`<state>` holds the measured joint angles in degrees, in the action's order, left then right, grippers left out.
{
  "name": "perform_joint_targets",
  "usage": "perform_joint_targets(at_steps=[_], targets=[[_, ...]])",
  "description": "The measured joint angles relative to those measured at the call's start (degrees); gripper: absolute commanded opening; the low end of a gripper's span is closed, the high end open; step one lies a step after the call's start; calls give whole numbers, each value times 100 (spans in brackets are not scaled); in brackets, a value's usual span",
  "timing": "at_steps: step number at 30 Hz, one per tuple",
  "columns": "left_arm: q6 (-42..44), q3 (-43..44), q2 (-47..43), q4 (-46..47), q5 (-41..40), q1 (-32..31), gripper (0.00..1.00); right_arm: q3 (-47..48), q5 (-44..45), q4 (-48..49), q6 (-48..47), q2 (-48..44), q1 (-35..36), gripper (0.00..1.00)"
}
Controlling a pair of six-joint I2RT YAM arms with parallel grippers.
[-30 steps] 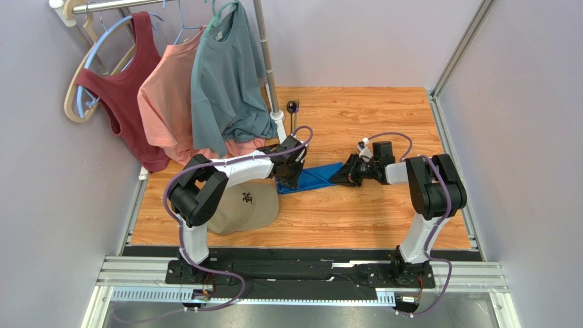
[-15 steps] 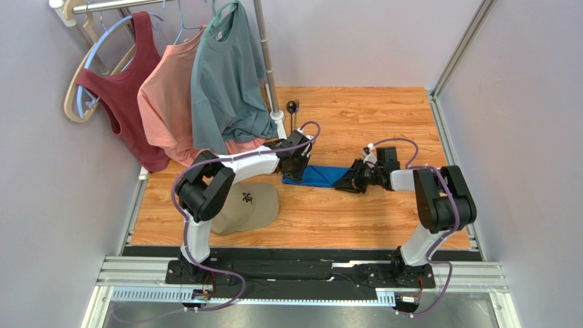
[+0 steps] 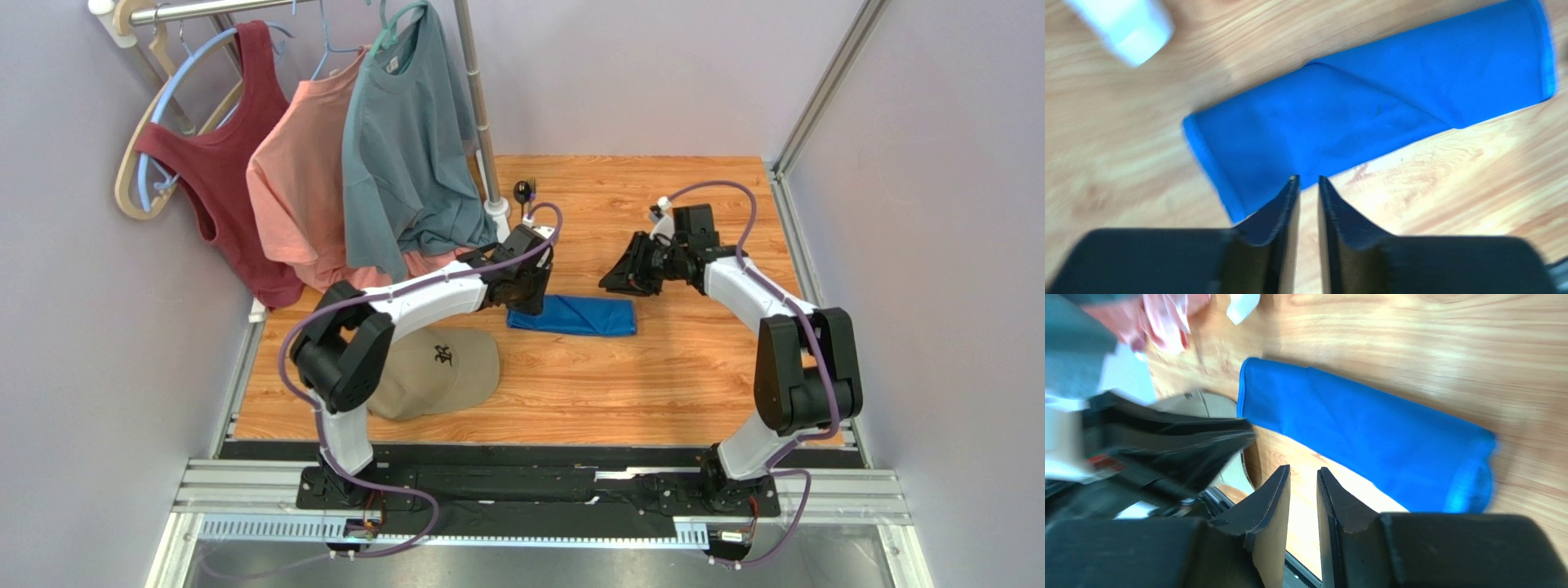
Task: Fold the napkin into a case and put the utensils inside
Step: Rotate the smaller rectangle-folded napkin at the center of the board.
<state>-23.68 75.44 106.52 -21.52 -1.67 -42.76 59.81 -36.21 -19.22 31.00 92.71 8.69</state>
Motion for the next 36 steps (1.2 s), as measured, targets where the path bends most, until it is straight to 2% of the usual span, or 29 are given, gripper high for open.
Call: perform_joint_targets(at_steps=[5, 10, 16, 36], targets=[[-597, -361, -684, -85, -319, 103, 10, 404, 282, -321, -107, 378, 776, 18], [-846, -592, -570, 50, -308, 424, 6, 509, 404, -411, -109, 739, 1270, 14], [-1040, -695, 59, 87, -284, 645, 4, 511, 621, -409, -157, 1073, 1239, 12], [-1285, -1032, 68, 925, 382, 483, 3, -234, 1008, -107, -282, 1058, 901, 10]])
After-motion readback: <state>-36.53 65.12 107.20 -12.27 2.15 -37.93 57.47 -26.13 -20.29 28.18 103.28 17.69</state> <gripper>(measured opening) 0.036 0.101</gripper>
